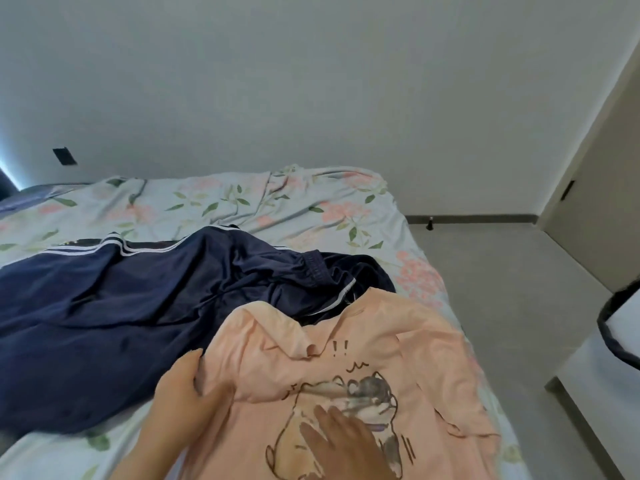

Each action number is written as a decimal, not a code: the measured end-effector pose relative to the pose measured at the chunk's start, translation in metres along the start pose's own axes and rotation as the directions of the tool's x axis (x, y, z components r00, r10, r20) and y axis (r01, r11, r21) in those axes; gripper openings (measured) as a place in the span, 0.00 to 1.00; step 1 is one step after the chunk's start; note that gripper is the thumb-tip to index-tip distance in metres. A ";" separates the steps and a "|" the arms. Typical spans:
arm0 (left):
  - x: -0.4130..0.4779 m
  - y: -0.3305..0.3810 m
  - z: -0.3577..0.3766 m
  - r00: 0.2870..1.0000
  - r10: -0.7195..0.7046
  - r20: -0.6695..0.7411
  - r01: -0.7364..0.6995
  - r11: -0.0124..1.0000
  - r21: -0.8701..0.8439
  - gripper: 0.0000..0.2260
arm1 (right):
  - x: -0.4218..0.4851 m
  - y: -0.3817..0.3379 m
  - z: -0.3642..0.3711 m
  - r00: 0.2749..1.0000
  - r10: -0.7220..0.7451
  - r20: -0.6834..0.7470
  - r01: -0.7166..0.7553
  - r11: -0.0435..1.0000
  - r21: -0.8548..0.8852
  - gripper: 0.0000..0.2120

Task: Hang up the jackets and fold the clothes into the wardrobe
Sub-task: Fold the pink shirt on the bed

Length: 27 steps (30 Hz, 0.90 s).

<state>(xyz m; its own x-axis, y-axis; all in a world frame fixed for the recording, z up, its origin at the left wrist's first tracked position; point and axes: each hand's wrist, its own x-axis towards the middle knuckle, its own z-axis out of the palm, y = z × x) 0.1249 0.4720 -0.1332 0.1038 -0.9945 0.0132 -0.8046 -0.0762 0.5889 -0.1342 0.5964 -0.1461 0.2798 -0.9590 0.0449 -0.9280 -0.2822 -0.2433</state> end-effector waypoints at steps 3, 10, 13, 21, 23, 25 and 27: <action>0.014 0.002 -0.003 0.998 0.003 0.069 -0.011 0.993 0.121 0.36 | 0.000 0.000 0.028 0.998 0.015 -0.064 -0.020 0.997 -0.070 0.20; 0.004 0.002 0.003 0.985 0.119 0.124 -0.113 0.992 -0.054 0.08 | -0.009 -0.006 0.030 0.993 0.102 0.051 -0.099 0.992 -0.074 0.27; -0.003 -0.010 0.001 0.982 -0.112 0.152 0.157 0.932 -0.328 0.07 | -0.011 -0.011 0.027 0.988 0.144 0.059 -0.141 0.989 -0.052 0.31; 0.002 -0.008 -0.054 0.753 -0.033 0.657 0.653 0.154 -0.741 0.15 | -0.016 -0.015 0.025 0.989 0.139 0.046 -0.137 0.990 -0.046 0.29; 0.001 -0.010 -0.056 0.718 -0.056 0.694 0.693 -0.041 -0.720 0.17 | -0.017 -0.016 0.024 0.988 0.147 0.051 -0.145 0.988 -0.056 0.29; -0.005 -0.010 -0.056 0.667 -0.131 0.733 0.725 -0.114 -0.679 0.18 | -0.016 -0.017 0.022 0.986 0.153 0.063 -0.149 0.986 -0.073 0.29; -0.015 -0.012 -0.053 0.561 -0.167 0.810 0.816 -0.051 -0.576 0.19 | -0.016 -0.017 0.020 0.986 0.157 0.063 -0.151 0.985 -0.082 0.29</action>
<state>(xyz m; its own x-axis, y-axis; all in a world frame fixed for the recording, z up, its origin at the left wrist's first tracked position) 0.1639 0.4914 -0.0971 -0.2809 -0.6037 -0.7461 0.4623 -0.7664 0.4460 -0.1181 0.6170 -0.1622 0.1459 -0.9878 -0.0551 -0.9766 -0.1350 -0.1673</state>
